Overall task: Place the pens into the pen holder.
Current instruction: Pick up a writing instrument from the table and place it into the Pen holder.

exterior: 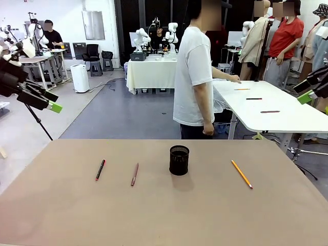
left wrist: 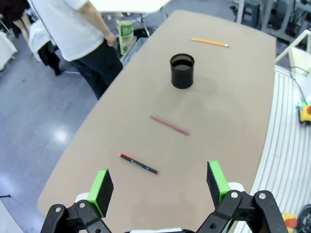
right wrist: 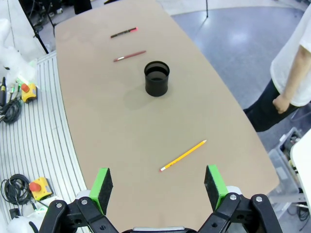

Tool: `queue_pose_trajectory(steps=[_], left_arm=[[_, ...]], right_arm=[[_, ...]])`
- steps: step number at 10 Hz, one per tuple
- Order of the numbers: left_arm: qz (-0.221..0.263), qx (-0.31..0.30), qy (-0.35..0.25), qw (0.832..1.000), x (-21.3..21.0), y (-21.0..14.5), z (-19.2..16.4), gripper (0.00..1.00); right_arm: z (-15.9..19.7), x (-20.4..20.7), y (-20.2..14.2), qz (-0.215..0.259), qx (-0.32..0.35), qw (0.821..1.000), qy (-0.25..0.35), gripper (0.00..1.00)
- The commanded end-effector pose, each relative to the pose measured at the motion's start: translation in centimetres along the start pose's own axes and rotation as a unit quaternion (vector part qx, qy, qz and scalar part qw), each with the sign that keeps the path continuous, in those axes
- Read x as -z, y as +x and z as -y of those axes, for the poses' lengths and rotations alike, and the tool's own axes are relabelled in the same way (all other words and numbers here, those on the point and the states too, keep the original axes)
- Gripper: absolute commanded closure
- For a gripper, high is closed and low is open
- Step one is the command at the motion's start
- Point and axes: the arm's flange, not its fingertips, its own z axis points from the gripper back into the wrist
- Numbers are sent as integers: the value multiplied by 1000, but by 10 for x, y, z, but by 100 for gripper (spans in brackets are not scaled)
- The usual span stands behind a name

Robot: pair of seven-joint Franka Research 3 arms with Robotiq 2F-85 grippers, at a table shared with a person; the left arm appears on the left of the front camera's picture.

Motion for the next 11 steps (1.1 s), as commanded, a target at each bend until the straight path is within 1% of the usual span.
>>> queue_pose_trajectory(steps=[1,2,3,4,5,6,7,8,9,10,11], left_arm=[[-52,-47,-14,997,1,20,15,0],[-67,-58,-19,996,11,29,28,0],[-73,-109,17,991,19,40,35,0],[-79,-154,75,982,35,50,47,0],[-95,-168,118,974,63,61,63,0],[-122,-166,160,965,94,70,75,0],[-141,-166,200,955,122,78,79,0],[-158,-169,227,946,142,82,81,0],[-174,-172,231,942,153,83,78,0],[-178,-170,223,943,157,84,70,0],[-135,-153,209,956,150,75,90,0]], right_arm=[[-1,0,0,6,-3,1000,4,0],[-1,0,0,6,-3,1000,4,0],[-1,0,0,6,-3,1000,4,0],[-1,0,0,6,-3,1000,4,0],[-1,0,0,6,-3,1000,4,0],[-1,0,0,6,-3,1000,4,0],[-1,0,0,6,-3,1000,4,0],[-1,0,0,6,-3,1000,4,0],[-1,0,0,6,-3,1000,4,0],[-1,0,0,6,-3,1000,4,0],[-1,0,0,6,-3,1000,4,0]])
